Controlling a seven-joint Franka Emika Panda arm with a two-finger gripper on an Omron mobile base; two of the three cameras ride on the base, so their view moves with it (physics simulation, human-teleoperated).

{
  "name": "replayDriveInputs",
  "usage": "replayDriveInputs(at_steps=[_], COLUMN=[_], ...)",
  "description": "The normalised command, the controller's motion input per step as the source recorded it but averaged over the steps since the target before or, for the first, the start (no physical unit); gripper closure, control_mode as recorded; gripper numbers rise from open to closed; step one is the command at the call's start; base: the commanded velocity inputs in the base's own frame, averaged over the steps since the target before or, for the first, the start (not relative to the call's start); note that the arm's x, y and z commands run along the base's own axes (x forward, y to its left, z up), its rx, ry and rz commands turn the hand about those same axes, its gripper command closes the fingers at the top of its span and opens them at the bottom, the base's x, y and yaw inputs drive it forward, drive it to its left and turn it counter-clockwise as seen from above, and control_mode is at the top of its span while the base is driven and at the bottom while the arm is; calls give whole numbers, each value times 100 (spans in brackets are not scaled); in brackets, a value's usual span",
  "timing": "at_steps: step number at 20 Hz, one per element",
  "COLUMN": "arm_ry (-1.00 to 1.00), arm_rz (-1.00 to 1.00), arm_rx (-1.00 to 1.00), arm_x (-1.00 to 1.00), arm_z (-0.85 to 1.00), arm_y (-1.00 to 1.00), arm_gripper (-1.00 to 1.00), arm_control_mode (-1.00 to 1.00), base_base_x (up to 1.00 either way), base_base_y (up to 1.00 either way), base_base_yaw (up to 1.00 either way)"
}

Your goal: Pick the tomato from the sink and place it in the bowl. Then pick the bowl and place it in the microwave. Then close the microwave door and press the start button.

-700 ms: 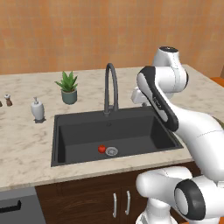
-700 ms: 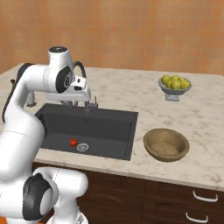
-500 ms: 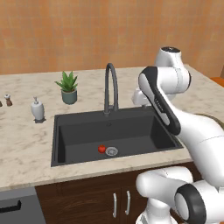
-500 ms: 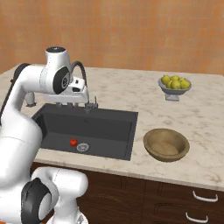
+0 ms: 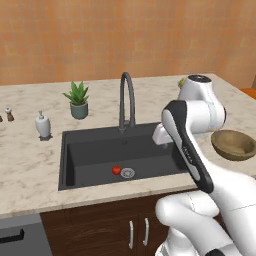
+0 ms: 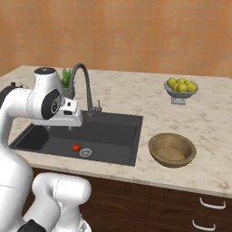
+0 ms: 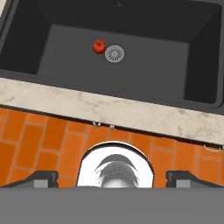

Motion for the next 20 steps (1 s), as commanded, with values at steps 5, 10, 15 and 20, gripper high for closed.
replayDriveInputs(at_steps=[5, 10, 15, 20], arm_ry=[0, 0, 0, 0], arm_rz=[25, 29, 26, 34], arm_rx=[0, 10, 28, 15], arm_x=[25, 39, 48, 57], arm_z=[-26, -13, -23, -41], arm_y=[0, 0, -2, 0], arm_gripper=[-100, -100, -100, -100], arm_control_mode=[-100, -100, -100, -100], base_base_x=[0, 0, 0, 0], base_base_y=[0, 0, 0, 0], base_base_yaw=[0, 0, 0, 0])
